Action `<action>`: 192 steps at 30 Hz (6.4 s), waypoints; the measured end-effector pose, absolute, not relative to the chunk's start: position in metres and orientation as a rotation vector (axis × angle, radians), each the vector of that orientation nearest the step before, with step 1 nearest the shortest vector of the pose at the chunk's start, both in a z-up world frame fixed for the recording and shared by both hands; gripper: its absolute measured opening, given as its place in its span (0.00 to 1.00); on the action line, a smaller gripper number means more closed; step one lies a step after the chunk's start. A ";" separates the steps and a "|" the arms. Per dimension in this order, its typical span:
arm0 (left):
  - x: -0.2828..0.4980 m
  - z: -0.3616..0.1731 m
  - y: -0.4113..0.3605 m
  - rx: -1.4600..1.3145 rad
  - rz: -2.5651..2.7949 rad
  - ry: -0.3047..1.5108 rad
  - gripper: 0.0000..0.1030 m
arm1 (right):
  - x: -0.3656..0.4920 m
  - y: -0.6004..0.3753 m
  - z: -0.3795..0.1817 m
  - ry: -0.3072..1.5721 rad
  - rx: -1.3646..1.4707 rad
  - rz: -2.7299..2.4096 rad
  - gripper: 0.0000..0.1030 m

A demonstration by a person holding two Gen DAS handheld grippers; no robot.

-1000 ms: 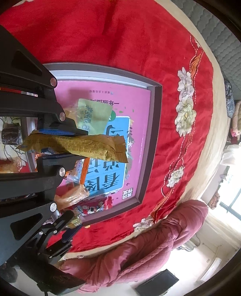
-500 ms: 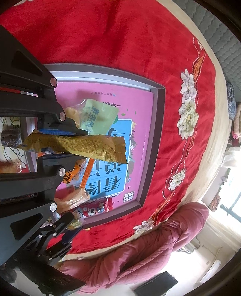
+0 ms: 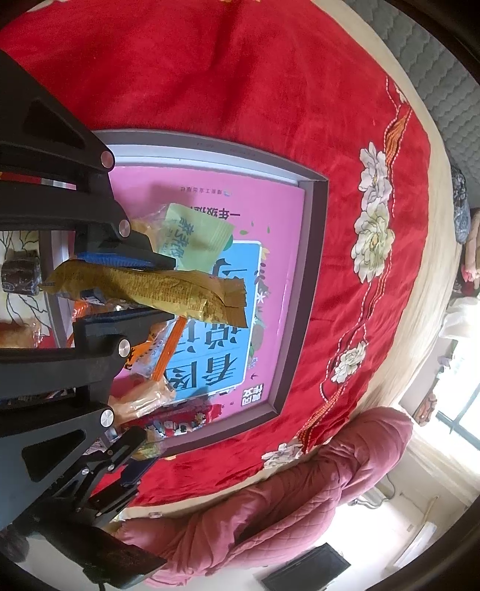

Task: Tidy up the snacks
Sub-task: 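Lower the wafer packet into the tray and open the right tool, then lower the yellow packet into the tray and open the left tool, then withdraw both tools from the tray toward the snacks on the bedspread, then grasp the cracker bag with left tool while right tool grasps the chocolate bar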

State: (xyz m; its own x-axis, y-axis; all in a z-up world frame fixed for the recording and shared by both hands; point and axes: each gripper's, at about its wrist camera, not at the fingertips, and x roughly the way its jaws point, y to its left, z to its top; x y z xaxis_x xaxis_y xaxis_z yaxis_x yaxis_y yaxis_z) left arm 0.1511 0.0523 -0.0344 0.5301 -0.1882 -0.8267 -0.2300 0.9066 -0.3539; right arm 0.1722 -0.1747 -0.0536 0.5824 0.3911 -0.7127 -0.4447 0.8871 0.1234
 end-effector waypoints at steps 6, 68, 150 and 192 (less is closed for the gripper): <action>0.152 -0.033 0.054 -0.466 0.027 1.018 0.28 | 0.174 -0.179 -0.052 0.816 -0.037 0.493 0.46; 0.106 0.003 0.100 -0.457 0.152 0.929 0.58 | 0.163 -0.183 -0.026 0.712 0.002 0.533 0.65; 0.053 -0.044 -0.062 -0.266 -0.191 1.224 0.65 | 0.085 -0.206 -0.006 0.782 -0.066 0.567 0.81; 0.049 -0.069 -0.038 -0.284 -0.071 1.272 0.68 | 0.080 -0.192 -0.029 0.861 -0.160 0.576 0.81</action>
State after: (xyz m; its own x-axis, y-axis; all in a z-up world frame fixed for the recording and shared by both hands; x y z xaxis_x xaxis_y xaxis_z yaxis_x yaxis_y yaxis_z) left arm 0.0495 -0.0377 -0.0691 0.2978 -0.2094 -0.9314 -0.1038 0.9628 -0.2496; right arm 0.0803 -0.1920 -0.0288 0.5110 0.4136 -0.7536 -0.5391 0.8370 0.0938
